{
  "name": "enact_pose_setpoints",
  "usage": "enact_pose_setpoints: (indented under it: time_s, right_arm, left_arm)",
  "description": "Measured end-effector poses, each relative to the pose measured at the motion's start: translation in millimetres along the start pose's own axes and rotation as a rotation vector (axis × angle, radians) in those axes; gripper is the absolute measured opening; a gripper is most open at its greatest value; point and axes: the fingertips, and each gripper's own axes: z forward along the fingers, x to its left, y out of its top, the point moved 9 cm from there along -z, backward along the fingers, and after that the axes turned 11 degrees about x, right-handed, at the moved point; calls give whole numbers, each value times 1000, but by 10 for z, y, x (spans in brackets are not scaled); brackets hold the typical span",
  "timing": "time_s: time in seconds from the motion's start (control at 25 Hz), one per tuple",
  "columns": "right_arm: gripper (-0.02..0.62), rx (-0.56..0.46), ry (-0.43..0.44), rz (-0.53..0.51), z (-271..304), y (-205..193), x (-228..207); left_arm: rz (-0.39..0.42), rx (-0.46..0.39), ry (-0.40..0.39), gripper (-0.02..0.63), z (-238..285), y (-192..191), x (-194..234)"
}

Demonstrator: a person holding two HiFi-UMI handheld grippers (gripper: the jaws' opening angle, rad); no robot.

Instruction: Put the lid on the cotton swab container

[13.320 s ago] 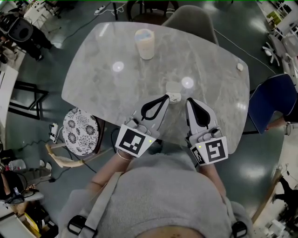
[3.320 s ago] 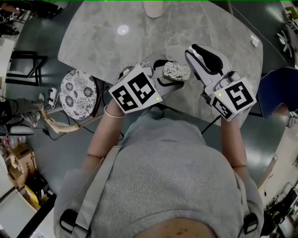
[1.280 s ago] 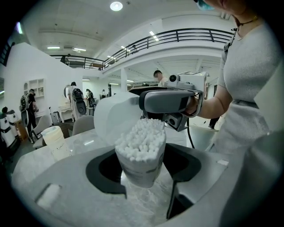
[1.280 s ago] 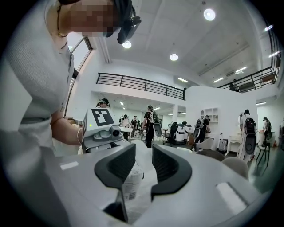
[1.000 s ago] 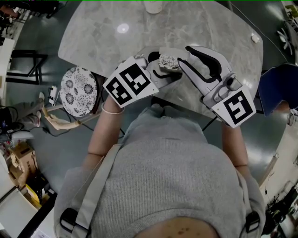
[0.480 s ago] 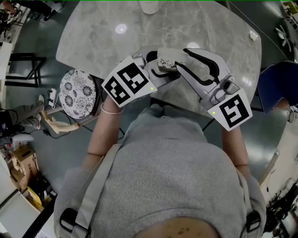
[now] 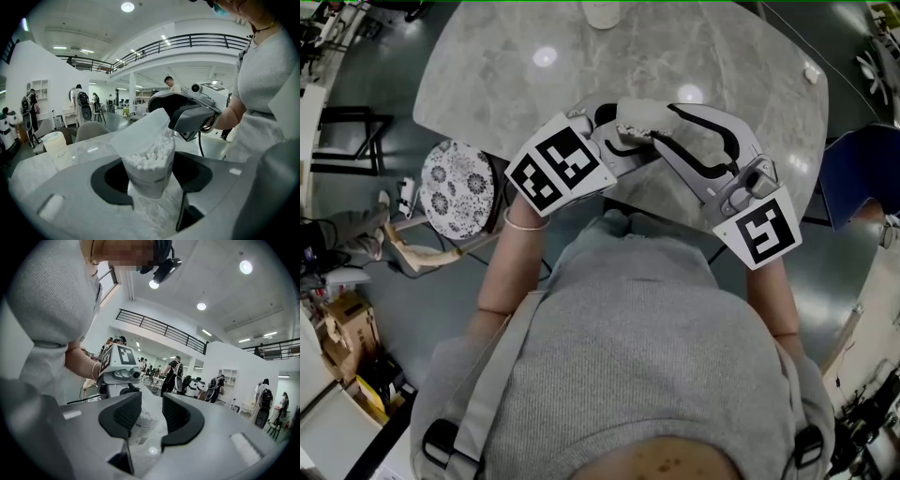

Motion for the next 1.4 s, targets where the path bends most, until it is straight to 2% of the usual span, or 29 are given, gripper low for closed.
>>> enact_pose_setpoints:
  time_s: [0.56,1.4]
  right_arm:
    - [129,32,13,-68,5,-56,14]
    - [129,35,3,-93,-25,-71,19]
  left_arm:
    - [-22,-4,9,265,16,11,36]
    - [-46,-42,-23,264,38,51,45]
